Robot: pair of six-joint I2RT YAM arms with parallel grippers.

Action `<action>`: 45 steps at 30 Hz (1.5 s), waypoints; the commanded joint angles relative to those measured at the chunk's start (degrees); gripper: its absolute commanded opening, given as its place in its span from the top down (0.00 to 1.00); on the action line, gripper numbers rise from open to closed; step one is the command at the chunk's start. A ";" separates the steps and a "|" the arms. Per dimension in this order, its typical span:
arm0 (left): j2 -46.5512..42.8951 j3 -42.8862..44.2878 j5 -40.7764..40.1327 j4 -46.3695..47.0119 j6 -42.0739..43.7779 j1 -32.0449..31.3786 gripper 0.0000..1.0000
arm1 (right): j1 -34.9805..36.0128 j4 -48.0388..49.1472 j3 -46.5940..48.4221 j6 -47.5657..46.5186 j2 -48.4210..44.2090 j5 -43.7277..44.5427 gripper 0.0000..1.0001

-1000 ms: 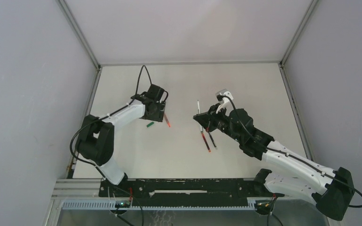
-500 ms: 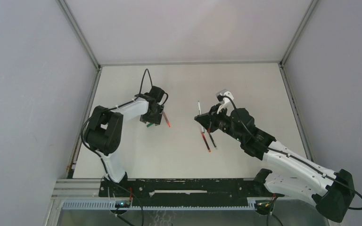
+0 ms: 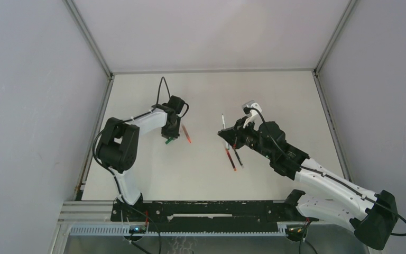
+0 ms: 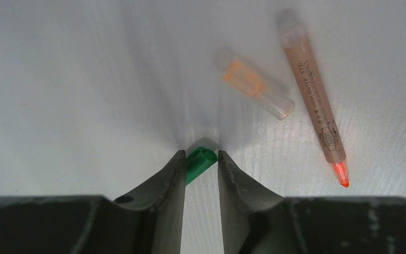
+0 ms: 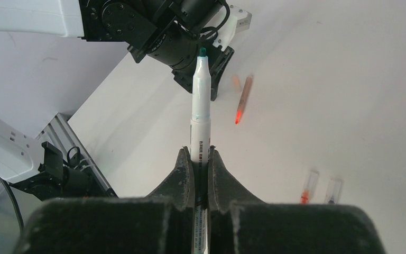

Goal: Insert the pens into the pen caps
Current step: Insert the pen cap onto the pen.

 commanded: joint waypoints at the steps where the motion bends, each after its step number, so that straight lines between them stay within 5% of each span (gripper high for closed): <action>1: 0.11 -2.82 1.25 -0.83 -2.88 0.48 0.69 | -0.31 1.93 -0.08 0.14 -0.40 -0.33 1.00; 8: -1.27 -4.70 1.25 -0.80 -4.78 0.42 0.76 | -0.34 2.97 -0.08 1.04 0.90 -1.19 1.00; 13: -2.68 -5.99 0.58 -1.07 -5.69 0.42 0.57 | -0.28 3.46 -0.08 1.26 1.37 -1.55 1.00; 19: -3.38 -7.68 1.53 -0.94 -6.23 0.45 0.54 | -0.35 3.44 -0.08 1.22 1.80 -1.73 1.00; 38: -4.04 -8.59 4.21 -0.62 -6.41 0.48 0.87 | -0.29 3.46 -0.08 1.01 1.81 -1.42 1.00; 45: -10.55 -7.58 9.09 -0.08 -4.88 0.41 0.94 | -0.33 3.31 -0.08 0.98 1.17 -0.36 1.00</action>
